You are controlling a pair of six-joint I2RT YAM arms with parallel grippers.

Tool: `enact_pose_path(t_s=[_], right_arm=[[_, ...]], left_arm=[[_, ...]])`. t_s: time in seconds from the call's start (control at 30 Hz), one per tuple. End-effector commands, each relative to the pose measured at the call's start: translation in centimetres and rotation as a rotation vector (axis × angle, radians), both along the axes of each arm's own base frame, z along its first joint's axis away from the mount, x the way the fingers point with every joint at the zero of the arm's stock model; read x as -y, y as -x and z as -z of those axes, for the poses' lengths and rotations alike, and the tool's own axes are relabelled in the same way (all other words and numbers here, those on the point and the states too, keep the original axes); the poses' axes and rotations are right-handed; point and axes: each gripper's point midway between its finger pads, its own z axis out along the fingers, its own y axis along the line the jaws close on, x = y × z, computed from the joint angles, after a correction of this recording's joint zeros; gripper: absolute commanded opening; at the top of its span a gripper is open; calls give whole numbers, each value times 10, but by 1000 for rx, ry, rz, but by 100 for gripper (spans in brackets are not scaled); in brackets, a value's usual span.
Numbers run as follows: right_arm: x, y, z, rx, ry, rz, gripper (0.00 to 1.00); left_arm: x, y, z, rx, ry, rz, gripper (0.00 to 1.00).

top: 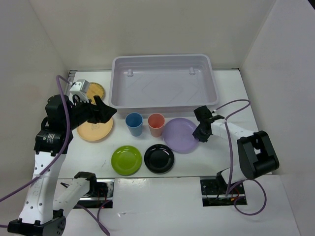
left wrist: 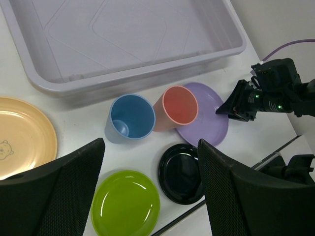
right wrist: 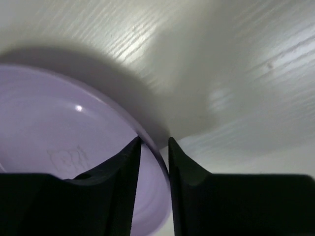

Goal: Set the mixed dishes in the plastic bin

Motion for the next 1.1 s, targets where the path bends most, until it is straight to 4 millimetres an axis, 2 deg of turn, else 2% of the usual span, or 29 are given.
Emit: enact_pose_path(t_s=[0.0,0.03,0.17,0.3,0.37,0.47,0.5,0.7,0.73,0.77,0.83,0.93,1.07], right_arm=[[-6,16,-1,-12,-4,59,32],[-2,20,2,-25,12,62,28],[-12,30,-5,-18,-18,75,17],[-17,41,-20,-3,-41,91,9],[-22,44,-28,16,-65,77,1],[-23,49,-37,22,-77,90,0],[-31,51,-42,30,-87,72,0],[-40,62,-61,22,-61,74,0],[-42,72,-63,2,-40,56,0],[-46,70,-72,17,-44,73,0],[-45,76,-81,32,5,63,0],[-32,91,-92,-2,65,66,0],[-34,92,-107,43,5,75,0]], left_arm=[[0,0,-23,76,0,5,83],[0,0,-23,76,0,5,83],[0,0,-23,76,0,5,84],[1,-3,-23,76,0,5,84],[1,-4,-28,94,1,5,84],[3,-3,-31,98,13,12,85],[4,-3,-31,98,15,21,85],[8,-6,-33,98,22,43,85],[8,-6,-33,98,22,43,85],[7,-5,-31,93,14,46,85],[7,-4,-35,104,15,46,87],[8,-7,-33,95,14,46,87],[10,-6,-35,105,19,60,88]])
